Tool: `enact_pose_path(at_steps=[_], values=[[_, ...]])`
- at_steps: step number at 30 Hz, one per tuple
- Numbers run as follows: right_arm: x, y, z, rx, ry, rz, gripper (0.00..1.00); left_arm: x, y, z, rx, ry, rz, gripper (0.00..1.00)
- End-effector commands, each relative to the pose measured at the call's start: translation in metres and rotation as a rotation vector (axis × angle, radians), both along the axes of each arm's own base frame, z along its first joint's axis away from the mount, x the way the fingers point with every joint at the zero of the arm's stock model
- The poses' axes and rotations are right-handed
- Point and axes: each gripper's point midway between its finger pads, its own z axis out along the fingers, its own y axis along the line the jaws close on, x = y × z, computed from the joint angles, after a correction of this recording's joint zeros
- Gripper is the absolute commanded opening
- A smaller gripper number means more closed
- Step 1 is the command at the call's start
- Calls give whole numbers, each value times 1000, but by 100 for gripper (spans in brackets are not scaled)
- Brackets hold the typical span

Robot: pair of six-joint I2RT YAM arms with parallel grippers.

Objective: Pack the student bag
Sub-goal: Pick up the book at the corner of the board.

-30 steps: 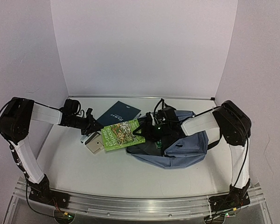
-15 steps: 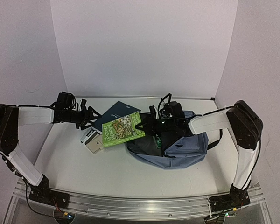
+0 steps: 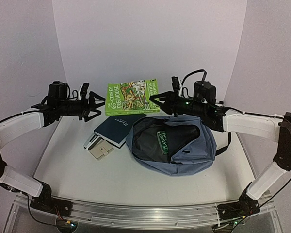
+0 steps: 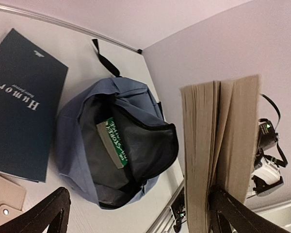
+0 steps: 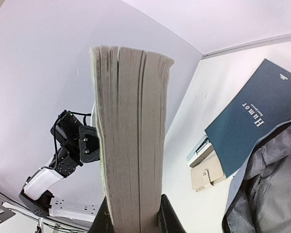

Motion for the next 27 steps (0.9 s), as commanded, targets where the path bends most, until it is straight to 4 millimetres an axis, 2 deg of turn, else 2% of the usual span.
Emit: enact_pose_path(at_steps=[1,4,10,21,27], values=[[-12,-5,75,119,-168,12,0,-29,-34,73,-152,-171,-174,100],[-15,-9,76,111,-176,6,0,-36,-35,92,-205,-209,-196,100],[-19,-11,67,92,-165,-4,0,-41,-35,112,-250,-252,-209,100],[-25,-30,80,110,-188,-71,0,-66,-12,151,-275,-413,-122,100],[-27,-31,82,114,-191,-67,0,-73,-11,155,-295,-427,-139,100]])
